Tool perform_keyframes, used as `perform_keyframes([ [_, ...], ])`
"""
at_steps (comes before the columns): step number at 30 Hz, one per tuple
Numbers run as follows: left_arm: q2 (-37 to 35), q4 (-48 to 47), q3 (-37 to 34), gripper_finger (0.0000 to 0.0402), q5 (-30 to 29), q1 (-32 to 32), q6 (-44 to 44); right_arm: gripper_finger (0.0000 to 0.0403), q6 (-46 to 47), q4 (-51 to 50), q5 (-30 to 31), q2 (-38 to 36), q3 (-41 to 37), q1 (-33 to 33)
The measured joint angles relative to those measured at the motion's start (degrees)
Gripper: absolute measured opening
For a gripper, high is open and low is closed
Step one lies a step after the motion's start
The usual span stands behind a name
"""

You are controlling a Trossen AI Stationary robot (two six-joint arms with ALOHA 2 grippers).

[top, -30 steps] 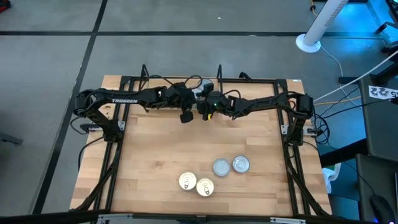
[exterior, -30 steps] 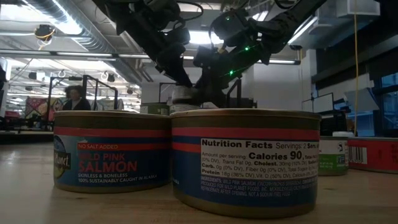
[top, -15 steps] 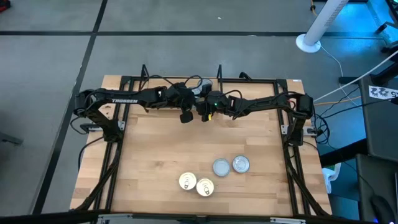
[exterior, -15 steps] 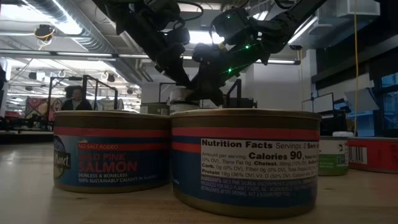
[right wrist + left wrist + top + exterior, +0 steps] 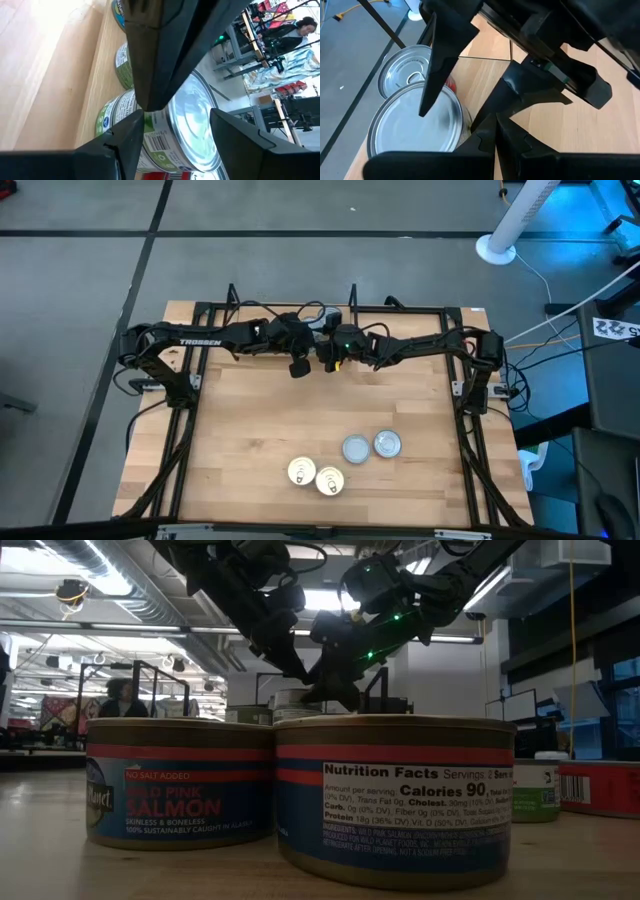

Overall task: Stack canned seafood by type on shelf
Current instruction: Stack the green white tuna can on top of the other green white tuna can on the shelf

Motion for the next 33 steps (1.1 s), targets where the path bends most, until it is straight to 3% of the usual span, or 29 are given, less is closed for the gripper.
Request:
perform_keyframes([
  [9,-5.00,-2.71,0.59,0.0004,-0.04,-4.52,-0.53,0.0227,-1.72,-2.58,10.18,-2.83,0.09,7.62],
  [13,-8.87,-6.92,0.59,0.0004,0.00,-8.23,-5.66,0.0227,-2.09,-7.10,17.02,-5.16,0.09,13.01],
  [21,-11.18,-12.59,0.61,0.0004,2.59,-17.94,-16.87,0.0227,6.05,-19.29,25.27,-8.52,0.11,26.41],
  [28,-10.51,-10.08,0.59,0.0004,2.86,-26.11,-16.53,0.0227,11.62,-29.39,30.79,-9.45,0.11,37.06],
  [33,-8.24,-0.56,-0.02,0.0004,2.72,-29.32,-17.61,0.0227,22.40,-39.07,35.24,-9.98,0.11,42.77],
])
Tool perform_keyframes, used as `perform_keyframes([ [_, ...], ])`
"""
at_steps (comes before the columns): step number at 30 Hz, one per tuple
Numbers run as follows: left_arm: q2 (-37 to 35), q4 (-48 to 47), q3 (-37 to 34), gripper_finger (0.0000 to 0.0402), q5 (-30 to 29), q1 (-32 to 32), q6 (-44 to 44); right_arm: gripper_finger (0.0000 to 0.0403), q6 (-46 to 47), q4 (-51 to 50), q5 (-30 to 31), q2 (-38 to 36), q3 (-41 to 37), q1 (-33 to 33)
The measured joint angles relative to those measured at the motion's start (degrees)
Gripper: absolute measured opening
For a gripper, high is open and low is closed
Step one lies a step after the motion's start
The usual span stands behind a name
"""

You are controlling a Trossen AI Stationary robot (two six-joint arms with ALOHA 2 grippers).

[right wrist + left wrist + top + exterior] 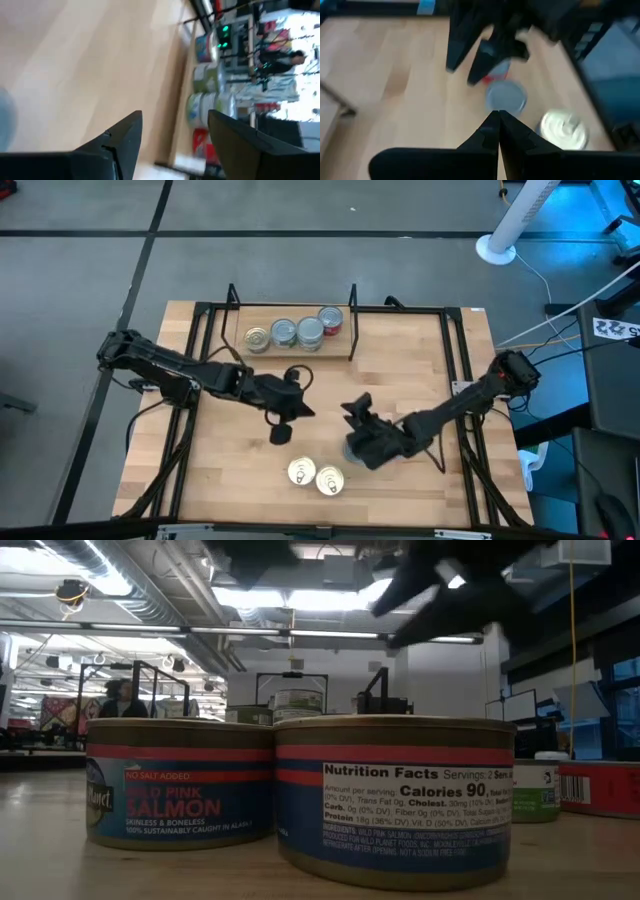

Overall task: Stack canned seafood by type on shelf
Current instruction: Stack the green white tuna can on top of the other green white tuna can on the shelf

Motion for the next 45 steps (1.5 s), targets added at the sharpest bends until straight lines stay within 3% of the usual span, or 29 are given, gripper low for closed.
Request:
perform_keyframes([
  [8,8.17,15.93,-0.11,0.0004,-0.54,-0.04,-8.35,0.0227,22.49,-14.43,0.01,-1.56,0.00,7.22],
  [15,18.37,20.28,-0.20,0.0004,1.18,0.35,-20.70,0.0227,35.63,-22.01,-5.52,-2.01,0.00,10.87],
  [22,29.25,31.74,-0.20,0.0004,8.46,0.32,-29.16,0.0227,41.75,-26.73,-14.74,-2.02,-0.02,10.65],
  [26,32.57,37.86,-0.20,0.0004,8.31,0.60,-28.93,0.0227,42.97,-27.92,-15.32,-2.02,-0.02,10.69],
  [32,32.91,38.31,-0.20,0.0006,8.28,1.51,-29.20,0.0227,42.98,-27.79,-15.29,-1.99,-0.02,10.67],
  [41,34.86,36.85,-0.17,0.0121,8.41,1.76,-33.61,0.0227,42.56,-27.46,-15.28,-1.97,-0.02,10.67],
  [45,35.73,36.42,-0.17,0.0151,8.18,1.74,-39.44,0.0227,42.56,-27.31,-15.29,-1.95,-0.02,10.67],
])
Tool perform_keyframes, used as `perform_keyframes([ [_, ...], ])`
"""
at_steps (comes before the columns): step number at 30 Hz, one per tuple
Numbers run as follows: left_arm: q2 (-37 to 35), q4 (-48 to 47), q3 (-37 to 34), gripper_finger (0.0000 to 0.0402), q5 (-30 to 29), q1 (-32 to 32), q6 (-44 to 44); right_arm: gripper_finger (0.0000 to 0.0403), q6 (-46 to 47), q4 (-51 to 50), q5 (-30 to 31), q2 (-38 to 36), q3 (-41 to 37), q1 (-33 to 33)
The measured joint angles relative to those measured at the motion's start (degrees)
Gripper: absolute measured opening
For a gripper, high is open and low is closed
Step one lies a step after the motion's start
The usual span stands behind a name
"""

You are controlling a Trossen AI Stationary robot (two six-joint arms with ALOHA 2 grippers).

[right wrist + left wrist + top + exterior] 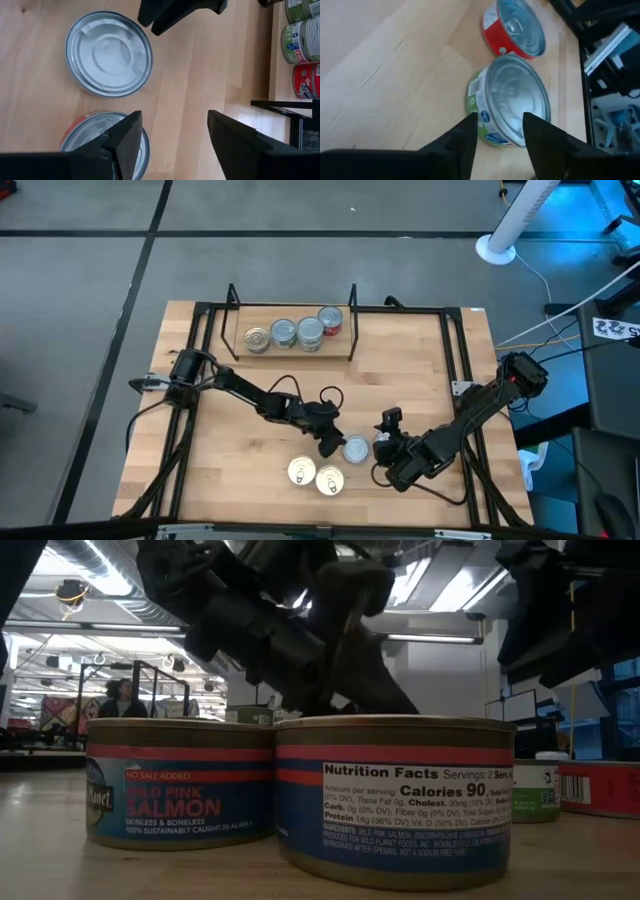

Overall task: Stack canned seafood by type on shelf
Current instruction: Stack the green white tuna can on top of the other green white tuna can on the shelf

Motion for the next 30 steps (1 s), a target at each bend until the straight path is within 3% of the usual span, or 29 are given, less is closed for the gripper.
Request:
perform_keyframes([
  [10,1.30,-0.02,0.16,0.0157,-0.26,-0.75,-4.79,0.0227,-0.02,0.40,0.02,0.00,0.00,0.00],
  [18,3.88,-0.03,4.19,0.0157,-0.25,-1.73,-3.90,0.0227,-0.04,0.78,0.02,0.02,0.00,0.00],
  [30,4.23,-7.44,5.46,0.0156,-0.06,-1.09,-4.89,0.0227,-0.09,1.25,-0.44,0.04,-0.02,0.00],
])
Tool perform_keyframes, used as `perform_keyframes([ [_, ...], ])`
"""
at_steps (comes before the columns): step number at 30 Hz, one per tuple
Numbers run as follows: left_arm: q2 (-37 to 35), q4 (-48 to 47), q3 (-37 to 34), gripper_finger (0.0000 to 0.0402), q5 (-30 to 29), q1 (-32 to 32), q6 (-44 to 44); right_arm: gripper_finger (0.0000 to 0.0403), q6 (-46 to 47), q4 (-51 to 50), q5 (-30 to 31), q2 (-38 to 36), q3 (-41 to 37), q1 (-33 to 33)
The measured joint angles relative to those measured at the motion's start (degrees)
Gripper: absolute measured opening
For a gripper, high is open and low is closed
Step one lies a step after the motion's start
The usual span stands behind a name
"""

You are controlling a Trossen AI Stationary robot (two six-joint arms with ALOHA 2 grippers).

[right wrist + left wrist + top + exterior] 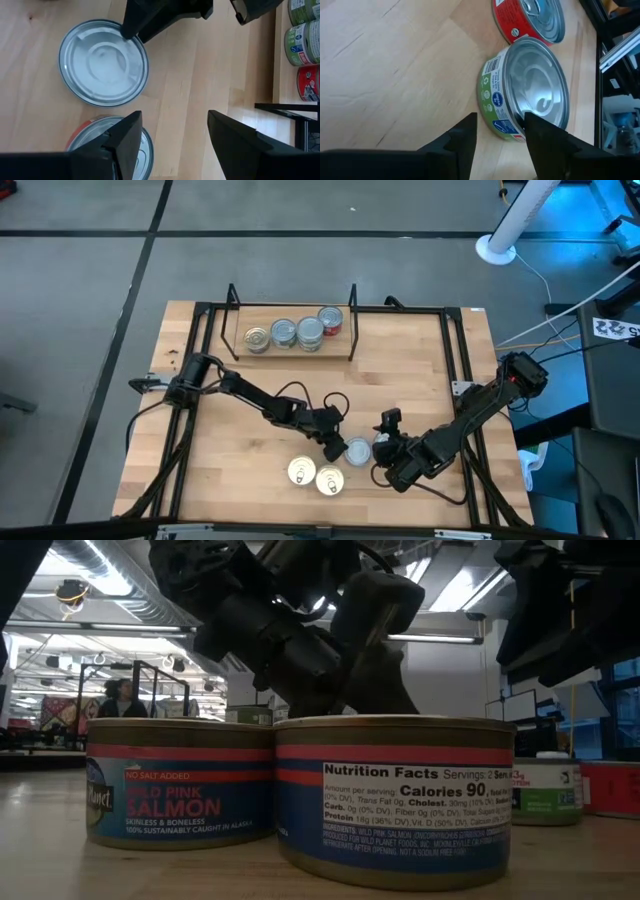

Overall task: Stack canned seafood by type on shelf
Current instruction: Stack the green white tuna can on top of the other green white tuna can on the shelf

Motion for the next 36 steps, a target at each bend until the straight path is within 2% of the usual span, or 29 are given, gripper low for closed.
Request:
perform_keyframes([
  [4,-0.30,-0.52,-0.06,0.0136,0.24,0.52,0.43,0.0227,0.00,0.02,-0.30,0.00,0.00,0.00],
  [17,-0.51,-0.86,-0.12,0.0006,5.53,2.91,1.94,0.0227,0.00,-0.07,-0.46,0.00,0.00,0.00],
  [30,-0.71,-3.75,-0.39,0.0001,6.77,4.58,4.09,0.0227,-0.19,-0.09,-0.44,0.00,0.00,0.00],
  [36,-0.74,-3.64,-0.39,0.0001,6.92,4.56,4.92,0.0227,-6.26,0.80,-0.42,0.00,0.00,-0.31],
])
